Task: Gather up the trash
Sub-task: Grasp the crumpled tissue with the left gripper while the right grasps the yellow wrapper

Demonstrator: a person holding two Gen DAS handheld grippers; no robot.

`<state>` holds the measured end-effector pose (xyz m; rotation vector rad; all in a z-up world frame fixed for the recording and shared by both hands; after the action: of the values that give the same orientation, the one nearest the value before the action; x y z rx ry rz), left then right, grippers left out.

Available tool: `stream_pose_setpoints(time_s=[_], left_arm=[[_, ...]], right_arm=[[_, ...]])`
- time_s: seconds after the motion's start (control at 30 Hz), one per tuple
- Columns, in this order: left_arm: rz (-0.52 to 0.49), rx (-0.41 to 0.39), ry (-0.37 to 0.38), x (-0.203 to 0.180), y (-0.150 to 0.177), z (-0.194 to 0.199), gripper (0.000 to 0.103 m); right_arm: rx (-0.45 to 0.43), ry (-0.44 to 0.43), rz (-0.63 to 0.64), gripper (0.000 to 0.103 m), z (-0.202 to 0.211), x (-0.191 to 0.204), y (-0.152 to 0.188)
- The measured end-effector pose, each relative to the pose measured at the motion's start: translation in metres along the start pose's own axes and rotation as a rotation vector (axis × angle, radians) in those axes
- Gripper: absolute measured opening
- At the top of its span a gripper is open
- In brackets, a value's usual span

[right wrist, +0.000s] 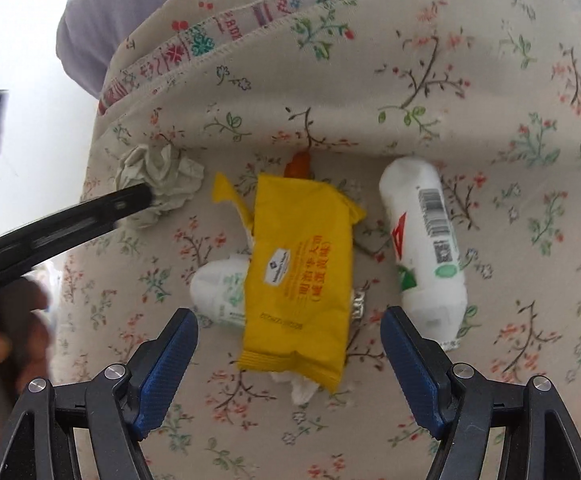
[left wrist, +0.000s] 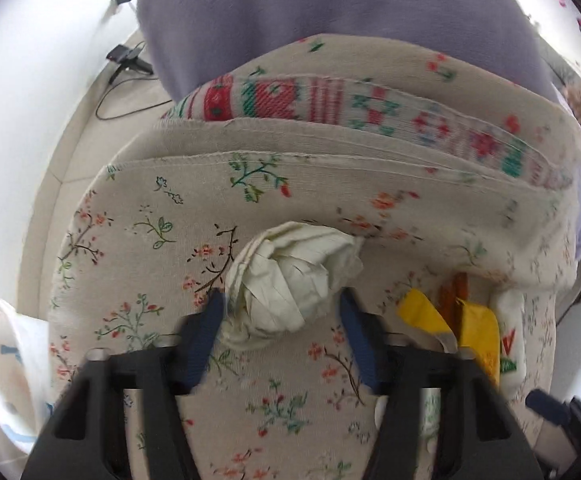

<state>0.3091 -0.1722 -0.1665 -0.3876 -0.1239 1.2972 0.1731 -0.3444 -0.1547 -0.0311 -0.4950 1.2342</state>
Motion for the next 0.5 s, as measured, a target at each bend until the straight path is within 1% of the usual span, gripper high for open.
stream_pose_setpoints(time_s=[0.03, 0.07, 0.1, 0.17, 0.37, 0.5], left_arm=[[0.010, 0.004, -0.006, 0.003, 0.000, -0.002, 0.029], [0.019, -0.007, 0.004, 0.005, -0.002, -0.001, 0.026], [0.029, -0.009, 0.017, 0.007, -0.004, 0.000, 0.023], [0.060, -0.009, 0.058, 0.014, -0.004, 0.003, 0.021], [0.104, -0.021, 0.102, 0.031, 0.000, 0.022, 0.021], [0.117, -0.027, 0.110, 0.042, 0.006, 0.034, 0.021]], right_arm=[[0.001, 0.002, -0.002, 0.080, -0.001, 0.000, 0.000], [0.003, 0.005, -0.001, 0.080, -0.002, 0.000, 0.001], [0.007, 0.009, -0.001, 0.080, -0.004, 0.000, 0.002], [0.024, 0.017, 0.001, 0.080, -0.011, -0.001, 0.004], [0.051, 0.040, 0.032, 0.080, -0.031, 0.009, 0.005], [0.046, 0.102, 0.122, 0.080, -0.042, 0.029, 0.010]])
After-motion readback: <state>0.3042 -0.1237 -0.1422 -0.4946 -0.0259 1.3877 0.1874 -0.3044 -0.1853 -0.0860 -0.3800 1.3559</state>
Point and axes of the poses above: each gripper's, at about its wrist camera, not at the fingertips, and z roughly against the way its jaws point, x to its left, y to its underside, the point moved 5 cm from there along -z, roughly the way its jaws point, and after that the axes turned 2 degrees about x, right-handed, at the moved point
